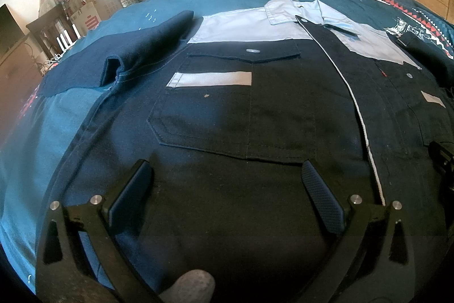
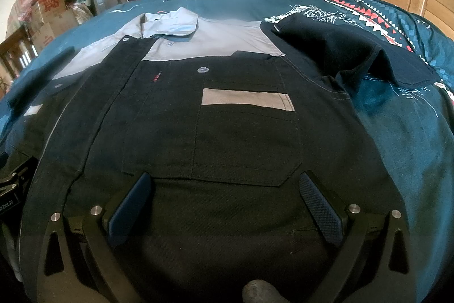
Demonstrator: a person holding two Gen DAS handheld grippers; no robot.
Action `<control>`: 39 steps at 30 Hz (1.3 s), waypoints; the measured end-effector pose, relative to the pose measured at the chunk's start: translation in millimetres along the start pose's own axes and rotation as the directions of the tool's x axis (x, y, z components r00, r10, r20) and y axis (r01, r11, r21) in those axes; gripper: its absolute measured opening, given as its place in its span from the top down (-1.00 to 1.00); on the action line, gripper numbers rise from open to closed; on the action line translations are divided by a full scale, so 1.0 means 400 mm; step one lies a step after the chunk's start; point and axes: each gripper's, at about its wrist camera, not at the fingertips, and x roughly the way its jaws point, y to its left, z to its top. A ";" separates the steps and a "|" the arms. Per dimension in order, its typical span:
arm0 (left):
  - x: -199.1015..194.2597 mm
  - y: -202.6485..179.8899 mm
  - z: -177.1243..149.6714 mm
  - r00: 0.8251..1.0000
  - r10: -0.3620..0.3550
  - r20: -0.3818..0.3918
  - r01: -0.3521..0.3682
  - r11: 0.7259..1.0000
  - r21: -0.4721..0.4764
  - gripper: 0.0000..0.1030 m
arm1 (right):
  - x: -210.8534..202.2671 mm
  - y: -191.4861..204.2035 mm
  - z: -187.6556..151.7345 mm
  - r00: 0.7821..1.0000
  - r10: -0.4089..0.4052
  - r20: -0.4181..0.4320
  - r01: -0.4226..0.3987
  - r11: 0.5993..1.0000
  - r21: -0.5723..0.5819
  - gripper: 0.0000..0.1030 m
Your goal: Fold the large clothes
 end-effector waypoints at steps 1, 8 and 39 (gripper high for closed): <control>0.000 0.000 0.000 1.000 0.000 0.000 0.000 1.000 0.000 -1.00 | 0.000 -0.001 0.000 1.000 0.000 0.000 0.000 1.000 0.000 -1.00; 0.007 0.003 0.005 1.000 0.000 -0.007 0.000 1.000 0.001 -1.00 | -0.001 0.004 0.001 1.000 -0.009 -0.003 0.009 1.000 -0.009 -1.00; -0.083 -0.091 0.083 0.999 -0.029 -0.016 0.031 0.995 0.099 -1.00 | -0.073 -0.040 -0.018 0.945 0.107 -0.310 -0.192 0.947 -0.258 -1.00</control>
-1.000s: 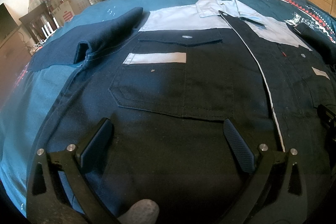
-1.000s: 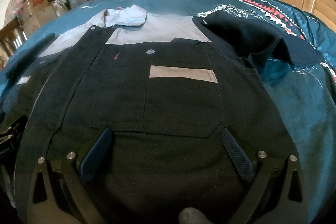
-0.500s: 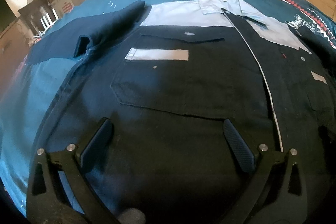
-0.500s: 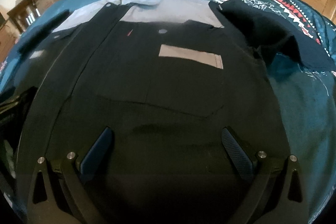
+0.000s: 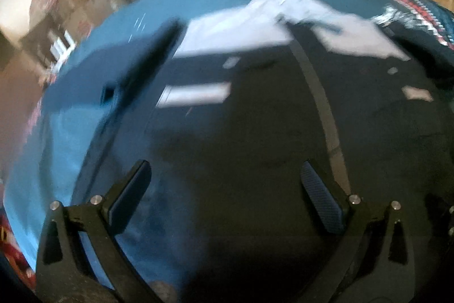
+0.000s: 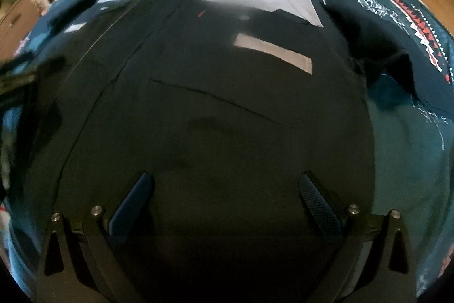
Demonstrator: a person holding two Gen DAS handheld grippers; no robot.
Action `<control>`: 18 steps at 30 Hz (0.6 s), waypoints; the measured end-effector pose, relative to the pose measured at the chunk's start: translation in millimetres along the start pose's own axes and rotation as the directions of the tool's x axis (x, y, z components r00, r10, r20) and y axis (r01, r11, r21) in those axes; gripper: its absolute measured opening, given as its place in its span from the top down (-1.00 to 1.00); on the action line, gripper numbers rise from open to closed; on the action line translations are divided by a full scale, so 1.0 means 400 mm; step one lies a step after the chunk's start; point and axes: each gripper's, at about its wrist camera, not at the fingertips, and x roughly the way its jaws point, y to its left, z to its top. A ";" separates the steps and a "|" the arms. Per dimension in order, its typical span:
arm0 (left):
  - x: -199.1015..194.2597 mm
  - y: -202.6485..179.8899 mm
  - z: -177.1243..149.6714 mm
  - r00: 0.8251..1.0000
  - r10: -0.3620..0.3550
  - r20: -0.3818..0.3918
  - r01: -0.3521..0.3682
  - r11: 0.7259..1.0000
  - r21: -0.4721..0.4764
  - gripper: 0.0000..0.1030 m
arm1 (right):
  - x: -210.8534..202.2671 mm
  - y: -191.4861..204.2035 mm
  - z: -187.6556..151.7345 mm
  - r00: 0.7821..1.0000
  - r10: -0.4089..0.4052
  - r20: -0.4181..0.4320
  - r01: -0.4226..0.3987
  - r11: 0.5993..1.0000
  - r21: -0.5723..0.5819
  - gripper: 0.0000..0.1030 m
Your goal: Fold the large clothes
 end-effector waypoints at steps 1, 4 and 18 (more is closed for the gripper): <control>-0.006 -0.015 0.012 1.000 -0.022 0.013 0.022 1.000 -0.002 -1.00 | -0.013 -0.008 -0.005 1.000 -0.004 0.000 0.004 1.000 -0.001 -1.00; 0.033 -0.068 0.034 0.993 -0.116 -0.033 0.115 0.993 -0.030 -1.00 | -0.034 -0.041 -0.036 0.999 -0.034 0.011 0.034 0.999 0.004 -1.00; 0.133 -0.097 -0.018 0.983 -0.132 -0.128 0.131 0.991 -0.013 -1.00 | -0.098 -0.177 -0.043 0.993 0.102 -0.062 -0.104 0.994 -0.042 -0.89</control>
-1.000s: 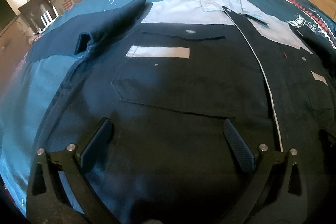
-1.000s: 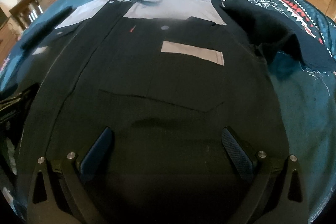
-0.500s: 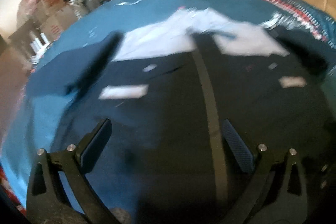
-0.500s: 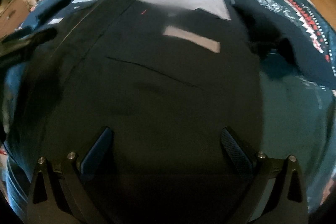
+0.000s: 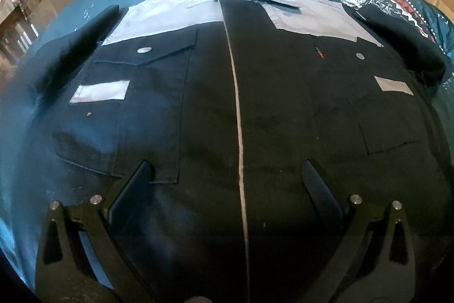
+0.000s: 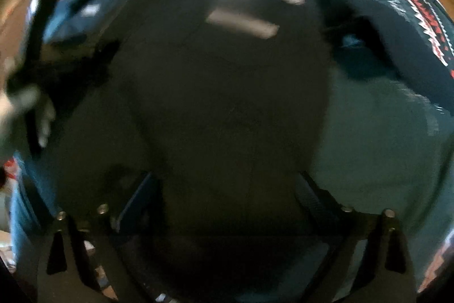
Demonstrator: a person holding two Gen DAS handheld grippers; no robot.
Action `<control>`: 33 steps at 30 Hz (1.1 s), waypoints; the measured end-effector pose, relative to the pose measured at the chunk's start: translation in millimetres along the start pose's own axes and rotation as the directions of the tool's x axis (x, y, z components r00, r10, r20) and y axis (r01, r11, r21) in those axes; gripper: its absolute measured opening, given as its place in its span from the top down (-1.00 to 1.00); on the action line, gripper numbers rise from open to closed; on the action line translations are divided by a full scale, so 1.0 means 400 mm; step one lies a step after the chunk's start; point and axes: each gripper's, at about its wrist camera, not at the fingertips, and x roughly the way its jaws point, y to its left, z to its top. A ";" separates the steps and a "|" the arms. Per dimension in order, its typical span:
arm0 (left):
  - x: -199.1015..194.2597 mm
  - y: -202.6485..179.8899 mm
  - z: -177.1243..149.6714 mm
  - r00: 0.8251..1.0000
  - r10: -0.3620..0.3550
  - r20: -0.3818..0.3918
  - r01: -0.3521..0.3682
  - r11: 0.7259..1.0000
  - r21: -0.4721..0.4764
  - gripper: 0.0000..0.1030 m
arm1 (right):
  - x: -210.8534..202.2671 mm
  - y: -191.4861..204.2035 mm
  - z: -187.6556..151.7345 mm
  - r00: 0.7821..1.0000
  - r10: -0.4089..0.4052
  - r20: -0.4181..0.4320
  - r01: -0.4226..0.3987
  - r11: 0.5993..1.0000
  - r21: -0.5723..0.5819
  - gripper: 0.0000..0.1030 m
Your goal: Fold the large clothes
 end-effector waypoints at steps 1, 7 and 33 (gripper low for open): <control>-0.003 0.001 0.000 1.000 -0.005 -0.002 0.005 1.000 0.000 -1.00 | -0.035 -0.042 0.012 0.999 0.010 0.033 -0.011 0.999 0.030 -0.89; -0.009 -0.006 0.003 1.000 -0.006 0.004 0.006 1.000 0.008 -1.00 | -0.239 -0.524 0.070 0.957 -0.037 0.287 -0.084 0.913 0.398 -0.92; 0.003 0.005 0.028 0.999 0.005 0.038 -0.004 1.000 -0.021 -1.00 | -0.104 -1.162 0.035 0.927 -0.006 0.376 -0.311 0.551 0.775 0.11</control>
